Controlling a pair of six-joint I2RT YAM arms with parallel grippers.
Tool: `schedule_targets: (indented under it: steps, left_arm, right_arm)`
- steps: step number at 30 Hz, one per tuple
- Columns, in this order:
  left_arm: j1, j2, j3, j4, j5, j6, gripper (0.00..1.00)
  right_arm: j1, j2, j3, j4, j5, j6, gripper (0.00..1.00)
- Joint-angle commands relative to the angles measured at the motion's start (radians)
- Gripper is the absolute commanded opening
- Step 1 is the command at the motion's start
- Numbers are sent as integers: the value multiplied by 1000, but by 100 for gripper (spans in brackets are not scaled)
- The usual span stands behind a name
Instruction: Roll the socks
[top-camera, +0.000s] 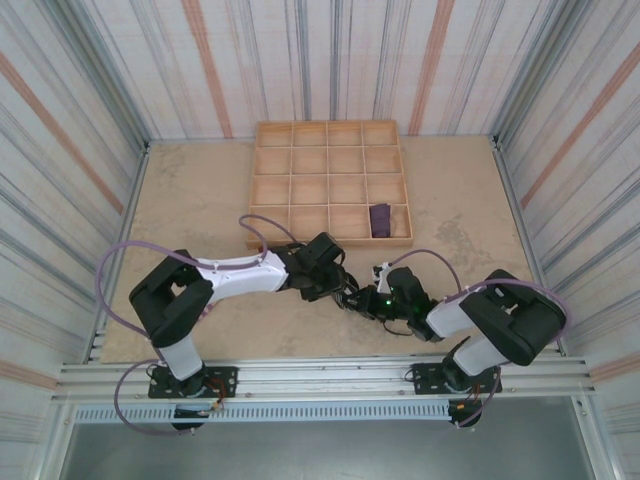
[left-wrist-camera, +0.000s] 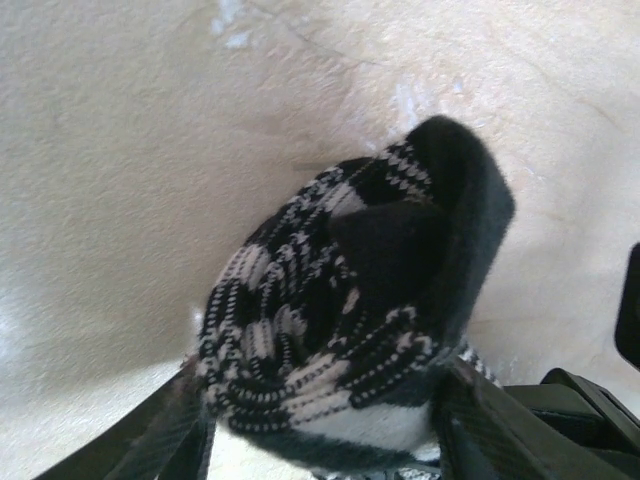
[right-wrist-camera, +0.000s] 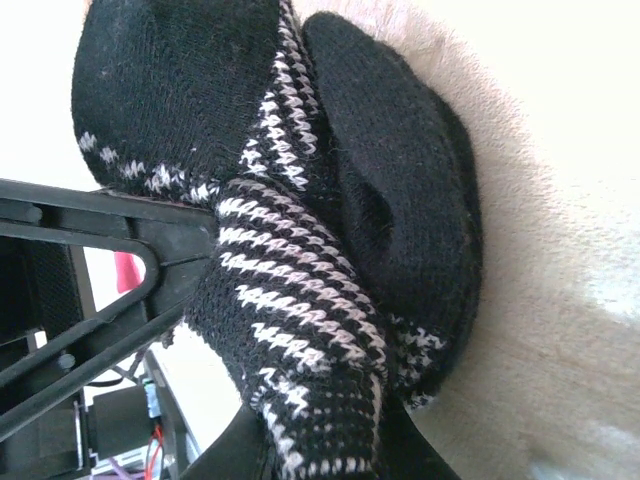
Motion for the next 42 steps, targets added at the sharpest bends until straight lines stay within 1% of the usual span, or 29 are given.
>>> schedule_targets:
  steps: [1, 3, 7, 8, 10, 11, 13, 18, 21, 23, 24, 25, 27, 29, 33, 38, 42]
  left_arm:
    - [-5, 41, 13, -83, -11, -6, 53]
    - [10, 56, 29, -106, 11, 3, 48]
    - [42, 87, 61, -165, 49, 30, 34]
    - [53, 102, 78, -190, 65, 44, 32]
    - [69, 132, 111, -231, 104, 85, 22]
    - [75, 148, 129, -253, 120, 108, 17]
    - [85, 169, 158, -298, 136, 144, 16]
    - [94, 213, 225, -379, 154, 253, 15]
    - [103, 243, 261, -404, 183, 319, 15]
    - [104, 269, 293, -424, 214, 368, 15]
    - [105, 285, 318, -452, 220, 386, 15]
    - [105, 298, 333, -464, 230, 404, 15]
    - [105, 318, 362, -493, 243, 429, 15]
    - [105, 321, 368, -496, 239, 434, 15]
    - [108, 326, 387, -519, 235, 446, 16]
    - [111, 333, 393, -522, 247, 454, 16]
    - [113, 333, 390, -505, 255, 461, 16]
  right_arm:
    - [-21, 86, -66, -271, -27, 80, 0]
    - [-27, 84, -59, -269, -40, 88, 0]
    - [-29, 75, -28, -318, -63, 83, 0]
    - [-29, 66, -21, -334, -65, 77, 2]
    - [-30, 35, -16, -364, -59, 66, 14]
    - [-28, 4, -11, -410, -47, 57, 19]
    - [-27, -72, 23, -533, -22, -8, 33]
    - [-29, -353, 133, -944, 82, -146, 63]
    - [-63, -470, 183, -1072, 102, -216, 83]
    - [-91, -489, 216, -1118, 105, -273, 94]
    - [-90, -486, 244, -1154, 125, -313, 98]
    - [-89, -477, 264, -1170, 135, -348, 100]
    - [-88, -453, 307, -1185, 158, -409, 99]
    - [-88, -428, 325, -1156, 170, -439, 100]
    - [-94, -335, 372, -1113, 171, -513, 97]
    - [-97, -216, 373, -1013, 135, -603, 93]
    - [-114, -154, 368, -921, 66, -611, 91]
